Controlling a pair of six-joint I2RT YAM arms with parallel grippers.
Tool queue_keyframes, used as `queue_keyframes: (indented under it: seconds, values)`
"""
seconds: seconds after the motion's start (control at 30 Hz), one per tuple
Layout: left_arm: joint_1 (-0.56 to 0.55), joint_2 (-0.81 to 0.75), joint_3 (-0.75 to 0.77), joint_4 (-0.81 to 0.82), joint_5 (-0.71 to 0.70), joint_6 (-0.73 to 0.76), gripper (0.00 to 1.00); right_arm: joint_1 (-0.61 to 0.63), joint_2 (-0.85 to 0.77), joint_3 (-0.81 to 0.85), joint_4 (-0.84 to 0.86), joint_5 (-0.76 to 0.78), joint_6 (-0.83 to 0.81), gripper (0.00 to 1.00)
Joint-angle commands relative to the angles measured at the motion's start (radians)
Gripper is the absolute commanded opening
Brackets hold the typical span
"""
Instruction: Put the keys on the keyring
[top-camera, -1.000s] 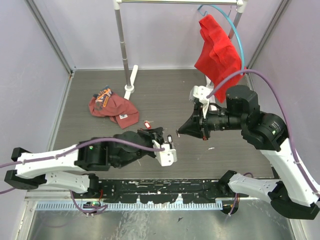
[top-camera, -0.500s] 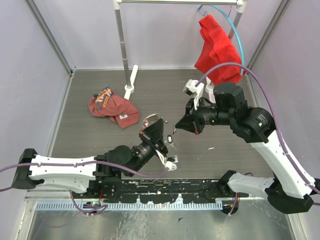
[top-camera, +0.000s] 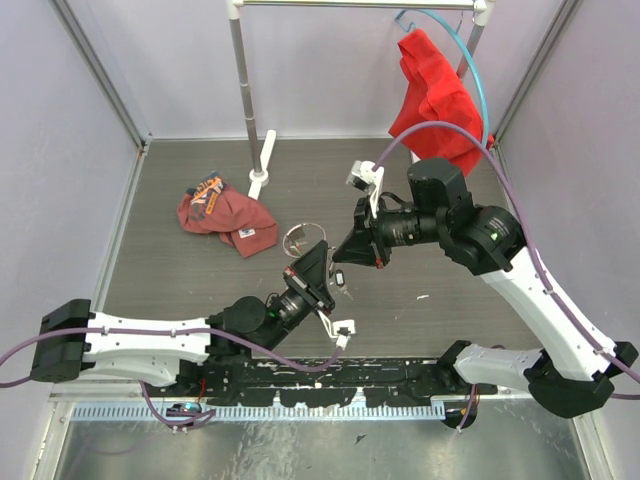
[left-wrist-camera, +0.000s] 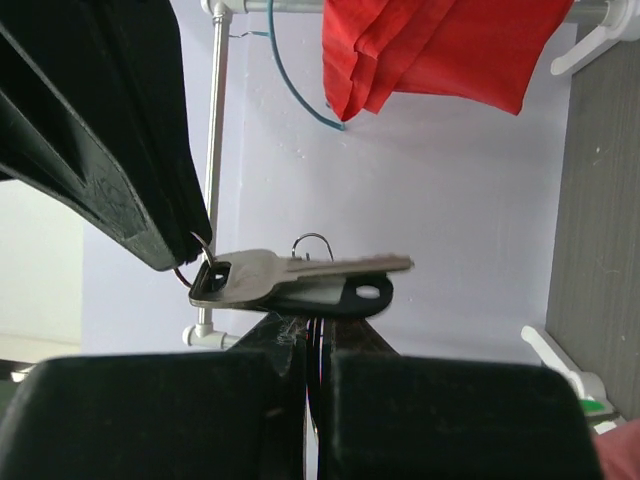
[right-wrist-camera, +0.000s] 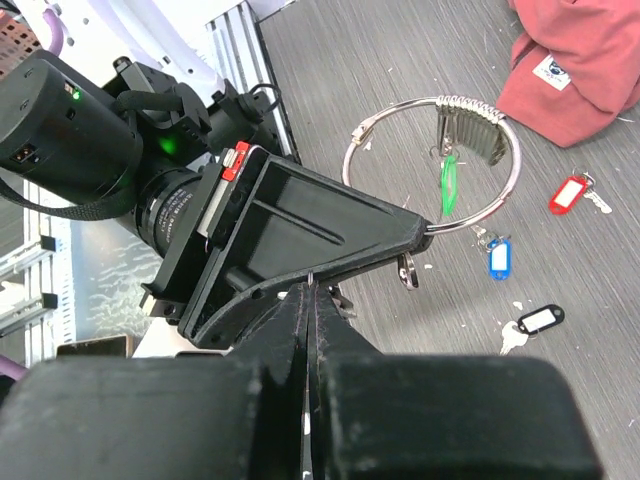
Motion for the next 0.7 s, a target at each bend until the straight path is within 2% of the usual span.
queue_keyframes:
  seconds: [0.0,0.3,0.67]
  values:
    - [0.016,-0.018,-0.004,0.06,0.025,0.067,0.0,0.002,0.01,0.001,0.074,-0.028,0.004,0.01]
    - [0.02,-0.01,-0.008,0.042,0.006,0.139,0.0,0.001,-0.004,-0.012,0.071,0.115,0.087,0.01]
    - [0.02,-0.018,-0.01,0.035,0.012,0.164,0.0,-0.029,0.016,-0.011,0.09,0.135,0.217,0.01]
